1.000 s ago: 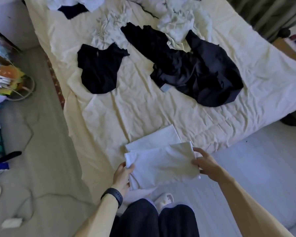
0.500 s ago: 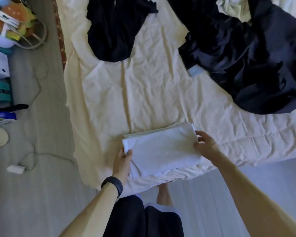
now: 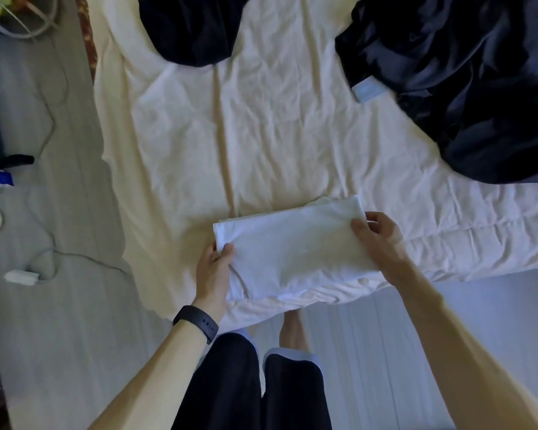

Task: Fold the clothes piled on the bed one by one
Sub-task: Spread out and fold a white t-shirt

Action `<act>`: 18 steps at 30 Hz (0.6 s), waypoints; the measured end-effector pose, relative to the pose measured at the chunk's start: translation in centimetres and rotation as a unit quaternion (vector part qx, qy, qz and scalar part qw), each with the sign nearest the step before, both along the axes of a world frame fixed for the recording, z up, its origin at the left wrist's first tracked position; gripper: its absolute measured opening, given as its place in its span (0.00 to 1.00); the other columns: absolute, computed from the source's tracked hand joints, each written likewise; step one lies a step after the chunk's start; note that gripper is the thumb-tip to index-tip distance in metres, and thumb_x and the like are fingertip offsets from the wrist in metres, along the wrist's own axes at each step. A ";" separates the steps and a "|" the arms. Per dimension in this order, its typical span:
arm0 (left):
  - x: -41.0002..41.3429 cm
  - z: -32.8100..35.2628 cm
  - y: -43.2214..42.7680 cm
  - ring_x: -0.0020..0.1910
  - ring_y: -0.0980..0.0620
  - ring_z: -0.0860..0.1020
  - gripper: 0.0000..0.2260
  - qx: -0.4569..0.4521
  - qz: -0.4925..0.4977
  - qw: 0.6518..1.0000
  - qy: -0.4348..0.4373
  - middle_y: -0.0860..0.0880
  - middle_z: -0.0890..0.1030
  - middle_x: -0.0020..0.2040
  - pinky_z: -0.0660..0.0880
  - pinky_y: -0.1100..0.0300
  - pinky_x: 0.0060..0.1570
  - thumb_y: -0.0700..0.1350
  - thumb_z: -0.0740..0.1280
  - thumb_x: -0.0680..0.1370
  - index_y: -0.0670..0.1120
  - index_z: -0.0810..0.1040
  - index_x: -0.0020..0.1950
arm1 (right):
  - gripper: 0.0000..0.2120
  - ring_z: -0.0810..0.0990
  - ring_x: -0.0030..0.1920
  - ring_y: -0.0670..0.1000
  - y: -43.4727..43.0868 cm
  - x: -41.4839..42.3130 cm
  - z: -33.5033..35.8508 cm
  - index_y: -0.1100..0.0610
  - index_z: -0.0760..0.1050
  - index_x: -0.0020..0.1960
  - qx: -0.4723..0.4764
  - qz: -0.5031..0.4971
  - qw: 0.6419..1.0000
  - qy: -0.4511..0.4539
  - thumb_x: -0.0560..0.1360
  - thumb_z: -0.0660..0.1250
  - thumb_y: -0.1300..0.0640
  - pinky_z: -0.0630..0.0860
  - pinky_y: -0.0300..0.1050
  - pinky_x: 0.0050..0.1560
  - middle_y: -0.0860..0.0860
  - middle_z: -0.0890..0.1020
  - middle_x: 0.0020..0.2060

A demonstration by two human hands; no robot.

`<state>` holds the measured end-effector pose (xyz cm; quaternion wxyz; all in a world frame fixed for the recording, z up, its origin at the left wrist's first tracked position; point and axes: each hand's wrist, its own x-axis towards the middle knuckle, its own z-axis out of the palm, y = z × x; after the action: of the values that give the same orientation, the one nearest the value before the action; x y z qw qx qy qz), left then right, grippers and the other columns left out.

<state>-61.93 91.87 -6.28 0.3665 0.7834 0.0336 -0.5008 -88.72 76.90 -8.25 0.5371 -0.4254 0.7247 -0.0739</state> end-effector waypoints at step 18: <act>-2.4 -0.4 1.0 0.57 0.42 0.79 0.09 0.044 -0.054 0.997 -0.031 0.42 0.81 0.55 0.75 0.42 0.61 0.46 0.63 0.83 0.44 0.77 0.60 | 0.10 0.81 0.57 0.58 1.8 -0.9 -1.5 0.54 0.76 0.61 0.066 -0.023 0.998 -0.004 0.80 0.66 0.59 0.79 0.55 0.58 0.56 0.83 0.57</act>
<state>-64.29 92.91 -6.71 0.3054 0.8144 0.0018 -0.4934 -89.65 78.74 -9.76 0.5651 -0.3722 0.7352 -0.0402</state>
